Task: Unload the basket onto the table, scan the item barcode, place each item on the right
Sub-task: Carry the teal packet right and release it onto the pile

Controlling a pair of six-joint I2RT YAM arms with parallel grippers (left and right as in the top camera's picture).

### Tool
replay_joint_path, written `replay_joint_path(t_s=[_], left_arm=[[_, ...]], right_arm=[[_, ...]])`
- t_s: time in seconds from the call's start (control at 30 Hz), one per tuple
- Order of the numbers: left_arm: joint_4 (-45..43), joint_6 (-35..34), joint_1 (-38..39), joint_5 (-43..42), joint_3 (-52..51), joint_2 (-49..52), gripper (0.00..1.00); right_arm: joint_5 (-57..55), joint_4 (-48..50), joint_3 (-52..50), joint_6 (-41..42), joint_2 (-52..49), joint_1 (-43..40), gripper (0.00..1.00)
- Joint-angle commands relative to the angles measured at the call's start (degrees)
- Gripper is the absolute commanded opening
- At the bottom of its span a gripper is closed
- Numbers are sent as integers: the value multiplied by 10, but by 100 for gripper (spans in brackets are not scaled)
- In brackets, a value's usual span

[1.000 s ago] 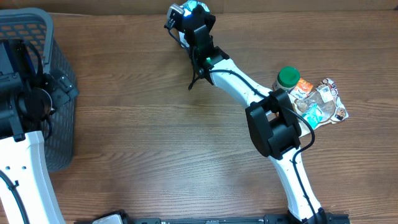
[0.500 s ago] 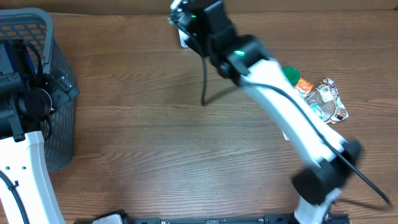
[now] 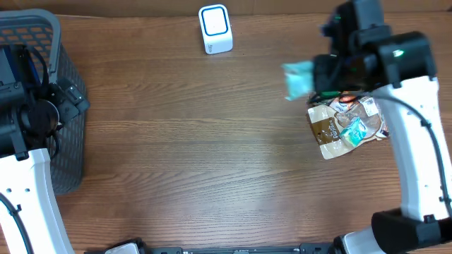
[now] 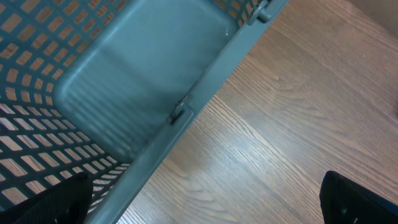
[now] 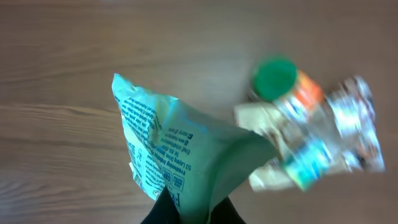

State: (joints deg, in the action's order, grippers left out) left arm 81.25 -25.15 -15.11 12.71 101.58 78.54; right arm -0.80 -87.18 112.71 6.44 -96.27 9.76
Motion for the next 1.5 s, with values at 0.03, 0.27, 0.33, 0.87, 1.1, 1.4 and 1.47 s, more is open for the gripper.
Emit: replay_joint_path(t_s=[0.03,0.27,0.33,0.87,1.1,1.4,1.47], left_arm=[[-1,-2,-2,8,8,2,99],[-1,-2,-2,8,8,2,100],[-1,-2,-2,8,8,2,100],[-1,-2,-2,8,8,2,100],[-1,-2,-2,8,8,2,99],[-1,-2,-2,8,8,2,100],[-1,-2,-2,8,8,2,99]], right_arm=[[-22,15,-74,7,-3,-68,4],[-25,103,-201,-24,-12,-118,4],[-28,111,-213,-24,-18,-118,4],[-114,176,-236,-11,-21,-118,100],[-25,138,-177,8,2,-116,100],[75,75,-81,6,134,-70,100],[76,69,-71,7,174,-53,100]])
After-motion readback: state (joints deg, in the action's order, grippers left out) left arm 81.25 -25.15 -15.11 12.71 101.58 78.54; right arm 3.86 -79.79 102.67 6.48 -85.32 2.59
